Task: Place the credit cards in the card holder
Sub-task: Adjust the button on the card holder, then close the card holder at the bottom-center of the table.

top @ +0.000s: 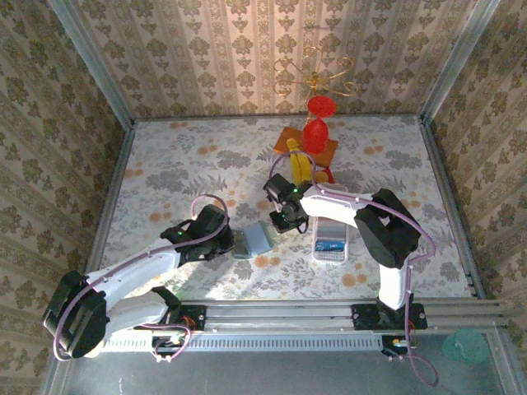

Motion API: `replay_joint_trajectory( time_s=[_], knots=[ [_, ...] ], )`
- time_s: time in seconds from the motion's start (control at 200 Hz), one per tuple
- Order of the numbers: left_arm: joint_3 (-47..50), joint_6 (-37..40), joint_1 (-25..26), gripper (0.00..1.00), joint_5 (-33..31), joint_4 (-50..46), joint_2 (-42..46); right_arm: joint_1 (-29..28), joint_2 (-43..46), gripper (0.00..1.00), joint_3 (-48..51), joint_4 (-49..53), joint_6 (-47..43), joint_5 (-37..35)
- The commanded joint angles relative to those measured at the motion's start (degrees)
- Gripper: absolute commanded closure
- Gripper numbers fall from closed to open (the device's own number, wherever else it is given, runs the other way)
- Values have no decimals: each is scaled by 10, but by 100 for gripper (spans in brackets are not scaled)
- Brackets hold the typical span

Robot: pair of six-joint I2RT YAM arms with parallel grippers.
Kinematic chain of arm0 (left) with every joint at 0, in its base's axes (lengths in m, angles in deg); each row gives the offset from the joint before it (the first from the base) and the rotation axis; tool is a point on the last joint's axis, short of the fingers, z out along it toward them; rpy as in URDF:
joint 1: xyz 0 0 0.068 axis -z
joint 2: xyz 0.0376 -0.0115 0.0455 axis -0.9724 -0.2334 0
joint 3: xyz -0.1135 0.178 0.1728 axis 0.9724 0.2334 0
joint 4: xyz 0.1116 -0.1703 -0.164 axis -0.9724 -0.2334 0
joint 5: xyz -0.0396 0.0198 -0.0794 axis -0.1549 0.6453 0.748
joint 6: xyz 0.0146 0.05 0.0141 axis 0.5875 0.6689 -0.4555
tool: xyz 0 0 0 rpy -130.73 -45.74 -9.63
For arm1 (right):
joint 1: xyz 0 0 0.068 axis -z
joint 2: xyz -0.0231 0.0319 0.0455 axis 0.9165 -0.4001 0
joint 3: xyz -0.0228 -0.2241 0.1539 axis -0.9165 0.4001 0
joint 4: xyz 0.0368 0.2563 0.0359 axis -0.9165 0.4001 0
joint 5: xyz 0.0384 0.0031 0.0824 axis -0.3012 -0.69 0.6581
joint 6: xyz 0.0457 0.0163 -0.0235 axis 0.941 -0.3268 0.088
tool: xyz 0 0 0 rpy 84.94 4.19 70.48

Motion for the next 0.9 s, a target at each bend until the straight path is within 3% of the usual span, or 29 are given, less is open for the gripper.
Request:
replay_joint_trajectory(
  time_s=[0.0, 0.215, 0.51, 0.705, 0.895],
  knots=[
    [-12, 13, -3, 100, 0, -28, 5, 6, 32, 78, 15, -9, 20, 23],
    [-13, 13, -3, 100, -1, -33, 8, 27, 49, 73, 37, -45, 47, 76],
    [-16, 15, -3, 100, -1, -36, 5, 36, 72, 84, 63, -82, 54, 114],
    [-22, 18, -3, 100, 2, -32, -4, 36, 66, 76, 64, -84, 54, 133],
    [-23, 18, -3, 100, 2, -31, -9, 37, 63, 81, 65, -89, 54, 143]
  ],
)
